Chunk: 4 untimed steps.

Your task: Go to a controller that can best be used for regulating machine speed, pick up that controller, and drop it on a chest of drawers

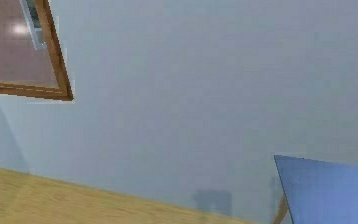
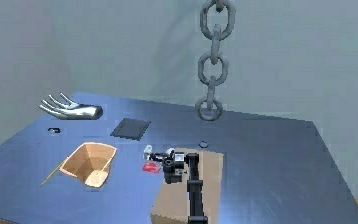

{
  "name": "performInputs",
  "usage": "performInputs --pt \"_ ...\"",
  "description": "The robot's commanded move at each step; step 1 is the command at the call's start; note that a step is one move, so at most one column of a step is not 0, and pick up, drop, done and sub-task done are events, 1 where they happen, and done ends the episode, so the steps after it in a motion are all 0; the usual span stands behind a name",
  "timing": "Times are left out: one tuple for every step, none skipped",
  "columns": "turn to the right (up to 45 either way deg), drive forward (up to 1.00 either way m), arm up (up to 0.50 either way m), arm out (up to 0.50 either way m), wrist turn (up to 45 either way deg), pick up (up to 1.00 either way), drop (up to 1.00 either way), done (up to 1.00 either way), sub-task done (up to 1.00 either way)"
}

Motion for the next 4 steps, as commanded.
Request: performInputs --pt "0.0 0.0 0.0 0.0 0.0 1.0 0.0 0.0 0.0" --pt "0.0 0.0 0.1 0.0 0.0 0.0 0.0 0.0 0.0" --pt "0.0 0.0 0.28 0.0 0.0 0.0 0.0 0.0 0.0" --pt "0.0 0.0 0.0 0.0 -45.0 0.0 0.0 0.0 0.0"
